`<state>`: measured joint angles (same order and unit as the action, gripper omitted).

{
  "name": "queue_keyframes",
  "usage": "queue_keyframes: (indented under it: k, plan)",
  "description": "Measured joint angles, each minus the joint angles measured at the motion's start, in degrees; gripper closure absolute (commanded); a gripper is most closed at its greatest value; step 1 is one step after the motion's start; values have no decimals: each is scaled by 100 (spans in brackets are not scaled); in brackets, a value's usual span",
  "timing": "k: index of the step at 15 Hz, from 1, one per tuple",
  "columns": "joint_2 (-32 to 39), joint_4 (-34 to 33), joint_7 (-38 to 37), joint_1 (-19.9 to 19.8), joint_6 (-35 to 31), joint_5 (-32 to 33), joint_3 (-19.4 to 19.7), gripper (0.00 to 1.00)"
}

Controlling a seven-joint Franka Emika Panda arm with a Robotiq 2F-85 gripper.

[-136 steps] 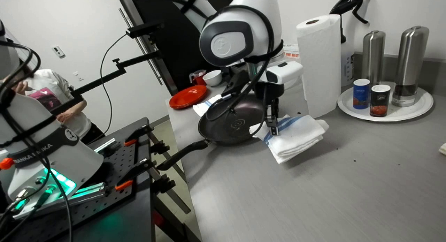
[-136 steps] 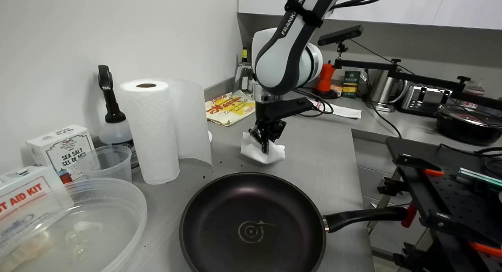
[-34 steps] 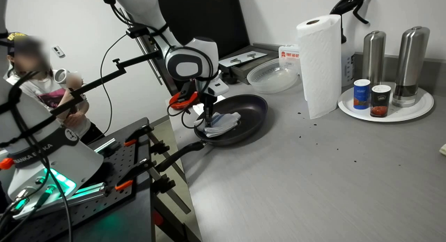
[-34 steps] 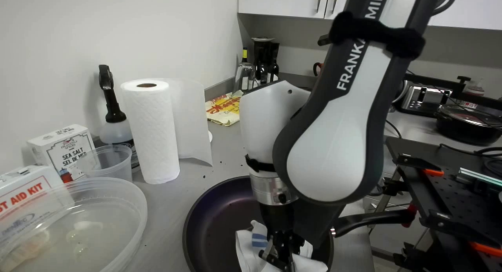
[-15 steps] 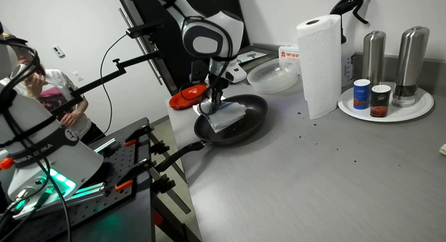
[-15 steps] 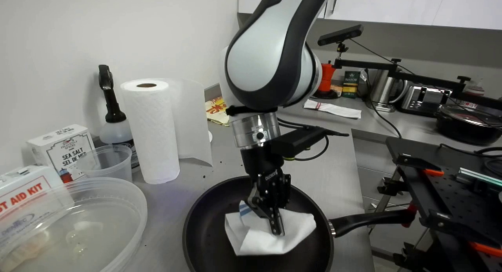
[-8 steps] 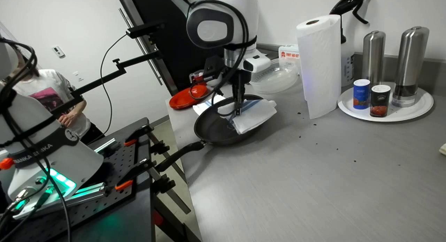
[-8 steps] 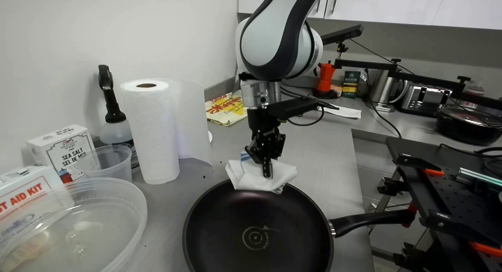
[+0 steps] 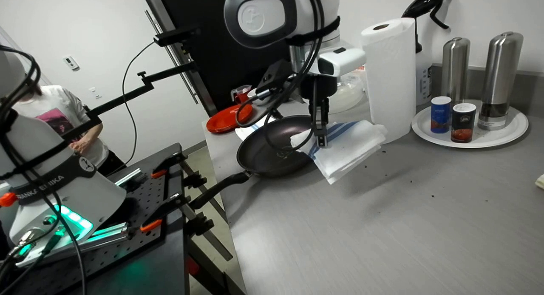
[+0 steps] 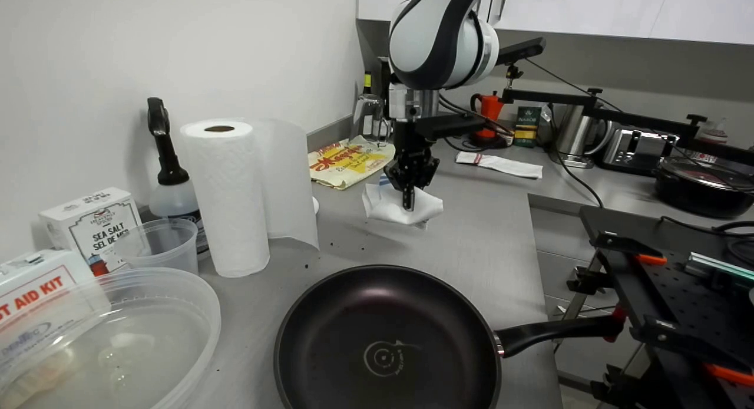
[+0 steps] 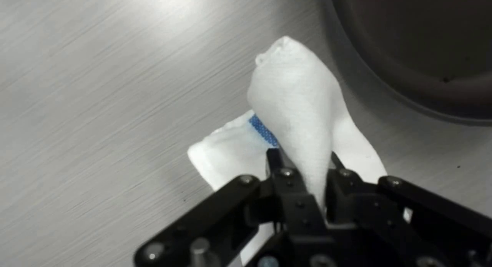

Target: Use the towel to wipe the pan

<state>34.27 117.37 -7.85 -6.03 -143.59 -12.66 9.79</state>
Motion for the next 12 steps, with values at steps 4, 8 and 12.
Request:
queue_keyframes:
  k: [4, 8, 12]
  plan:
    - [83, 55, -185, -80, -702, 32, 146, 96]
    - [423, 98, -413, -183, -1769, 27, 188, 96]
    - [838, 82, -648, -195, -2223, 26, 337, 96]
